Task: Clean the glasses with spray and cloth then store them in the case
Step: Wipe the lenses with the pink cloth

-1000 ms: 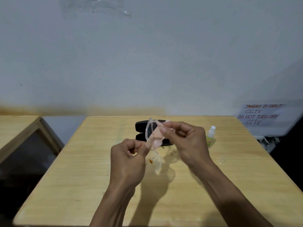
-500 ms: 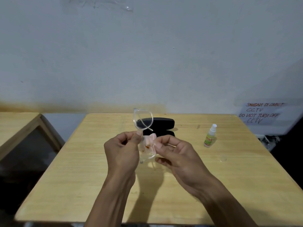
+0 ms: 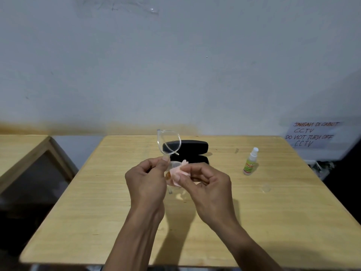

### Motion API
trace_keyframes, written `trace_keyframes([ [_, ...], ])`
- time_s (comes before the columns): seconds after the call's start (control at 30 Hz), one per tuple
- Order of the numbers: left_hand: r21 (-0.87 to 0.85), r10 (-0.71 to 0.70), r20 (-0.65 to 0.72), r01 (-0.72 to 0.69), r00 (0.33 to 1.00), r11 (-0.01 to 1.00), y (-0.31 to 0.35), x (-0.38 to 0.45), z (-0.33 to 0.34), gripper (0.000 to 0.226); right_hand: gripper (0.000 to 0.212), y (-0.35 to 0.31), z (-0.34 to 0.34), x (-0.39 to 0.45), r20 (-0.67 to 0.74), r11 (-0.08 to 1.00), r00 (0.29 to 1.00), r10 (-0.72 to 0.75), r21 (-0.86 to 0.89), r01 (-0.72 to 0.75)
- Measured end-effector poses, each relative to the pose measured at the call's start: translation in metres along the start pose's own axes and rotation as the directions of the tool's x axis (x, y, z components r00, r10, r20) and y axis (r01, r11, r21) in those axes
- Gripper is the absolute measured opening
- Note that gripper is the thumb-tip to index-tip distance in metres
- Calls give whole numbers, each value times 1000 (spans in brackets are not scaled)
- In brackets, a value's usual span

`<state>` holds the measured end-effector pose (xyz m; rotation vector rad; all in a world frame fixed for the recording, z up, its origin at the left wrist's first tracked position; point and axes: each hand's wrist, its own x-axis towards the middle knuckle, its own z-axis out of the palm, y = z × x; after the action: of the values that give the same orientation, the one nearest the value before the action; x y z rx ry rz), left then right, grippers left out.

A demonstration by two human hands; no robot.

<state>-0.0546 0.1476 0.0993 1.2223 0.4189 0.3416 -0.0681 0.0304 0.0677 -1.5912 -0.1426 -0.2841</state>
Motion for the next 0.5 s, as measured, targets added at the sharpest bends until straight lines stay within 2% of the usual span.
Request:
trace_keyframes([
  [0.17,34,-28,68,26,997,999,4,-1,-3,17,22,-1,-7,1,75,999,997,5,-41,-2],
  [0.37,242,-14,273,-55,962,969,16,14,-14,20,17,-2,-15,17,88,999,996,1,-37,2],
  [0.5,232,17,237,-74,971,970,18,15,-11,19,13,-4,-10,18,100,1000,995,-14,-10,16],
])
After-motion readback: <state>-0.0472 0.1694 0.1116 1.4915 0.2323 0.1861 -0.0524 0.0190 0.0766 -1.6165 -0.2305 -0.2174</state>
